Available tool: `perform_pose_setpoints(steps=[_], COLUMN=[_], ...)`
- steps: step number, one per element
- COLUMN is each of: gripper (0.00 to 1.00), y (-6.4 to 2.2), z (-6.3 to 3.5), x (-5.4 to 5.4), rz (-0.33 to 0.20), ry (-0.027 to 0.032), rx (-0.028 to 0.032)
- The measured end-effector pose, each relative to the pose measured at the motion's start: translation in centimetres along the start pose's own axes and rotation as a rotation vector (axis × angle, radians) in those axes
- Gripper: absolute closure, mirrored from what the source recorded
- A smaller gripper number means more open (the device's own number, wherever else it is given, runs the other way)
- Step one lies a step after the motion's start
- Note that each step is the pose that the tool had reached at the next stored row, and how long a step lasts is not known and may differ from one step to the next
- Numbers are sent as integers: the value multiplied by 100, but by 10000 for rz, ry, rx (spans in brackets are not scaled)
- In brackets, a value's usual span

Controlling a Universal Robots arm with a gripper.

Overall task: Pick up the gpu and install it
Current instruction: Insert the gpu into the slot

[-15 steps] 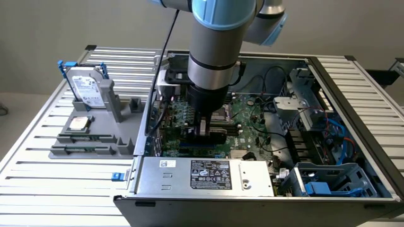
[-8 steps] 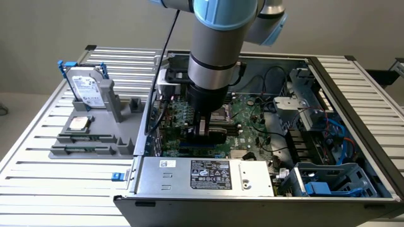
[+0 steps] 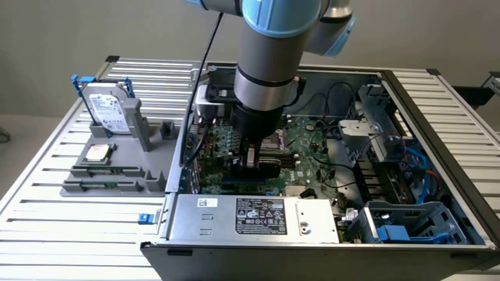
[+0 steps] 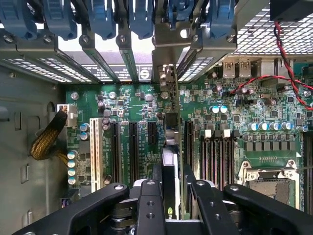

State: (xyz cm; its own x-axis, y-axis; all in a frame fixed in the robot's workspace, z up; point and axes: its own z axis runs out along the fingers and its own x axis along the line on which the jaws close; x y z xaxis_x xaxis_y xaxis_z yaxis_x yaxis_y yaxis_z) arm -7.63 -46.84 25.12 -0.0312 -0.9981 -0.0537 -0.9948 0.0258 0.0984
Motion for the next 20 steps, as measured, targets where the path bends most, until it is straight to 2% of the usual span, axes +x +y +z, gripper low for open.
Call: perform_pose_setpoints(steps=[12, 20], gripper=[73, 73], y=[-15, -39], z=[-2, -10], x=[-3, -4], rz=[0, 4], ry=[2, 8], rx=[-16, -78])
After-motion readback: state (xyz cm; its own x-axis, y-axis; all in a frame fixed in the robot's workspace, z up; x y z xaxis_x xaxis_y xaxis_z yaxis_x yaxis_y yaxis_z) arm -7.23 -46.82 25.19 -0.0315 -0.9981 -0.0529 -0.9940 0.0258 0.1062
